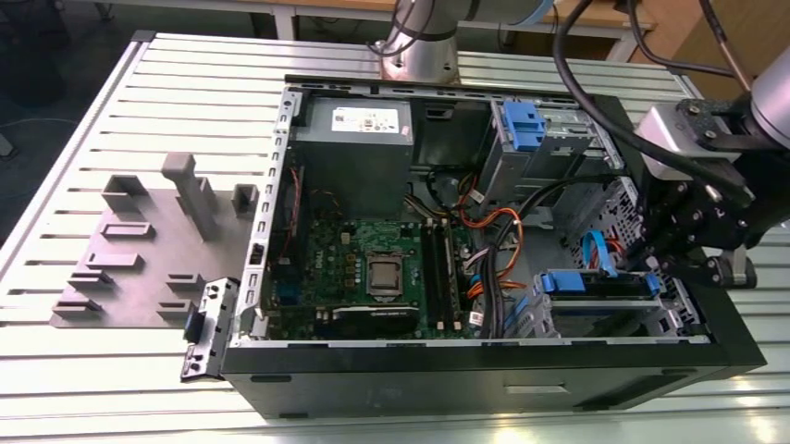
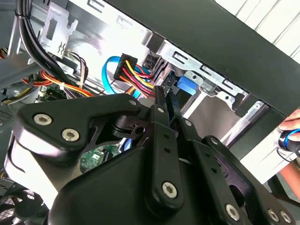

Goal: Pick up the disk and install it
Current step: 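Insert the second disk wire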

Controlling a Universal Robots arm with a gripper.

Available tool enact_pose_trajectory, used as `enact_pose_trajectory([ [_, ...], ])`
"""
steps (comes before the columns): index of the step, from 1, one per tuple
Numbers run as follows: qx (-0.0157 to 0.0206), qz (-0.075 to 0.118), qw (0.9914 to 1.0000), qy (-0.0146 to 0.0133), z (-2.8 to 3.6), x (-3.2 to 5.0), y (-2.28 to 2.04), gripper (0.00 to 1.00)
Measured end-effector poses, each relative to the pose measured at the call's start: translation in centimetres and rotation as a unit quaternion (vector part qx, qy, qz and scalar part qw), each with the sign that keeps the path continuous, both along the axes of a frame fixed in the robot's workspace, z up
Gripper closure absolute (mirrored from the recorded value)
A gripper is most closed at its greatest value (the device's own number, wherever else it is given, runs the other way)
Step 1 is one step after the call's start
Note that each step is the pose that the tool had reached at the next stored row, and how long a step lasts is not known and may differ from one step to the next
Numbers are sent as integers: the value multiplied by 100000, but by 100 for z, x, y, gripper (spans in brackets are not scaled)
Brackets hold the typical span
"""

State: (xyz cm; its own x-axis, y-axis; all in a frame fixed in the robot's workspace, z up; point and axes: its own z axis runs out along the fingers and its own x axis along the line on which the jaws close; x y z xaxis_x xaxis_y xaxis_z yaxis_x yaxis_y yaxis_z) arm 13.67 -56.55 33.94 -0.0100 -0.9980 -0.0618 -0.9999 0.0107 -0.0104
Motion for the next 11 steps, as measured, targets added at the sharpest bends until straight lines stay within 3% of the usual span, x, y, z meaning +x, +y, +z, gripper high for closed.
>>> enact_pose_trajectory([
  [11, -2, -41, 100000, 2, 33, 1, -55, 84],
])
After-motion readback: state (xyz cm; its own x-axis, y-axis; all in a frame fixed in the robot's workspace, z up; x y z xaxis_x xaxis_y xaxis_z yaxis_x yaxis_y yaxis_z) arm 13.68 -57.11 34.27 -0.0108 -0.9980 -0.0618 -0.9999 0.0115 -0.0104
